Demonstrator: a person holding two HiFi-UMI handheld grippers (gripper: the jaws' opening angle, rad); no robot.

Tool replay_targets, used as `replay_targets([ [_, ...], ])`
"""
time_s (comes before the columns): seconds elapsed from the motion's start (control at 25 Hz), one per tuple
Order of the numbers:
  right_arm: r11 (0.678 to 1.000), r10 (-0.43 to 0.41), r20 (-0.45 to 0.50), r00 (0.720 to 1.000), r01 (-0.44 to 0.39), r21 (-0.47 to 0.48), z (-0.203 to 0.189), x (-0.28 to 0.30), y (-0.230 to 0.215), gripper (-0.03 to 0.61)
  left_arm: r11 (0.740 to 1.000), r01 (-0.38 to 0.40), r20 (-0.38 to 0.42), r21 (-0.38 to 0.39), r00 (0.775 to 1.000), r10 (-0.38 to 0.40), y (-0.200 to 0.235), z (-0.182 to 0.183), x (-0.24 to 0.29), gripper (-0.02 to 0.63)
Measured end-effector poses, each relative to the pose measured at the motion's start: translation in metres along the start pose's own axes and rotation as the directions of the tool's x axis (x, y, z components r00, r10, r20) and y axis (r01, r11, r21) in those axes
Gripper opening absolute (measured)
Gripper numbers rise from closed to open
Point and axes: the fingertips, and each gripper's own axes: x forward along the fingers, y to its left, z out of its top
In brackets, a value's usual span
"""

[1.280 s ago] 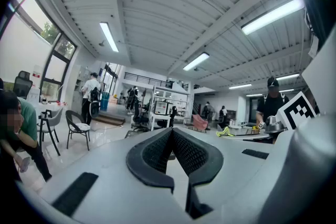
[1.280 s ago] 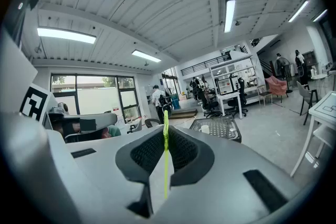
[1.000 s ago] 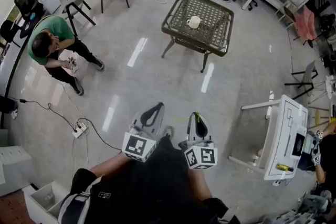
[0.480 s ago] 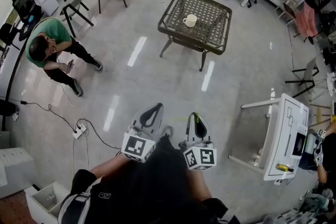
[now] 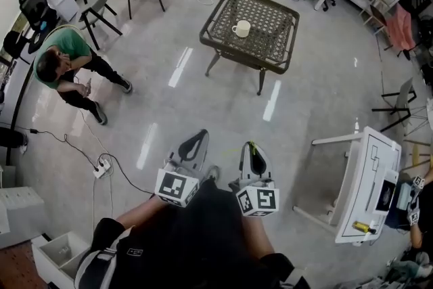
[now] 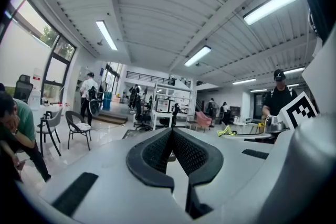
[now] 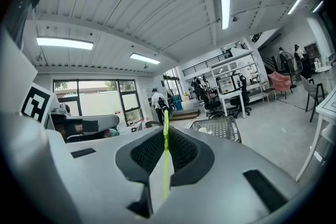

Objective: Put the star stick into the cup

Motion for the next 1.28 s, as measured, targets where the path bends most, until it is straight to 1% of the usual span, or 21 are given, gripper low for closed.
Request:
replay_targets([
  [0.12,1.0,0.019,0.013,1.0,-0.019,-0.006,0.006,0.008,-0.013,0.021,1.0,-0.024,0.007,0.005,1.0,0.024,-0.003,0.002,0.009,0.015],
  [0.32,0.999,0.036,0.009,0.999,-0.036,0.0,0.01,0.03,-0.036,0.021,0.999,-0.049,-0.023,0.001,0.999,0.049,-0.004,-0.007,0.03,0.015],
  [0.48,0.999,0.044,-0.01,0.999,-0.044,0.009,0.009,0.062,-0.044,0.021,0.998,-0.056,-0.029,-0.015,0.998,0.056,0.014,-0.009,0.057,0.015],
  [0.6,0.999,0.043,-0.024,0.999,-0.042,0.008,0.012,0.092,-0.052,0.021,0.998,-0.064,-0.029,-0.015,0.998,0.064,0.035,-0.008,0.085,0.015],
  [0.76,1.0,0.025,-0.035,0.999,-0.025,-0.006,0.018,0.142,-0.067,0.021,0.998,-0.055,-0.025,-0.031,0.998,0.054,0.07,-0.004,0.135,0.015],
  [1.08,0.999,-0.044,-0.033,0.998,0.044,-0.024,0.051,0.261,-0.08,0.021,0.999,0.021,0.021,-0.033,1.0,-0.021,0.152,0.038,0.235,0.015],
  [1.28,0.996,-0.084,-0.044,0.995,0.084,-0.012,0.059,0.321,-0.086,0.021,0.998,0.061,0.014,-0.031,0.998,-0.06,0.194,0.046,0.279,0.015],
])
